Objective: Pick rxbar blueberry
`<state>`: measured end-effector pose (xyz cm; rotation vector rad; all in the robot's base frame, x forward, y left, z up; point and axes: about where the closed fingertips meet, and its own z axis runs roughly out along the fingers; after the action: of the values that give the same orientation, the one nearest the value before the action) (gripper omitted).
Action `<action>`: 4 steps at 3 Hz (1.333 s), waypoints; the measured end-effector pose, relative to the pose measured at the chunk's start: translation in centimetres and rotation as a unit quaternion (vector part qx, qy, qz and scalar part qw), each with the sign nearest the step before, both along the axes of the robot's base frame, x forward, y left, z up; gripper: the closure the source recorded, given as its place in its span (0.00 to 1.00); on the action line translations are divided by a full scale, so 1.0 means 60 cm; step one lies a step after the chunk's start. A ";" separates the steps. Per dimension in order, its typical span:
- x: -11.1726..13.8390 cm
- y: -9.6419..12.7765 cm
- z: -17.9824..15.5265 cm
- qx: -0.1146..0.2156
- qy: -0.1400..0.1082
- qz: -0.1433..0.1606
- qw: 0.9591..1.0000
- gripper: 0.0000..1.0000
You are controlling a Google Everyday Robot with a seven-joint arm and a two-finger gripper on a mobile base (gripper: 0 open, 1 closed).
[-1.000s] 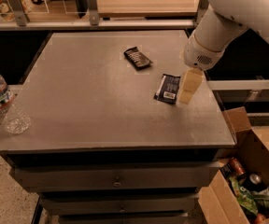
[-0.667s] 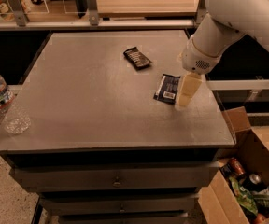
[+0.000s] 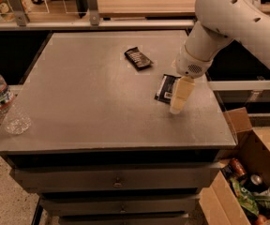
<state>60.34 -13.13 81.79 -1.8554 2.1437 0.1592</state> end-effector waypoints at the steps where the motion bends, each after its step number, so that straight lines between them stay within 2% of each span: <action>1: 0.005 0.005 -0.013 0.000 0.019 -0.001 1.000 0.18; 2: 0.008 0.006 -0.023 0.004 0.038 -0.006 0.999 0.41; 4: 0.008 0.005 0.006 0.004 0.038 -0.006 0.999 0.87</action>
Offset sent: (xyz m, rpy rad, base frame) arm 0.0070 0.0010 -0.0204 0.0196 0.1411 -0.0327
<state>60.82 -12.80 82.13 -1.8605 2.2009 0.2388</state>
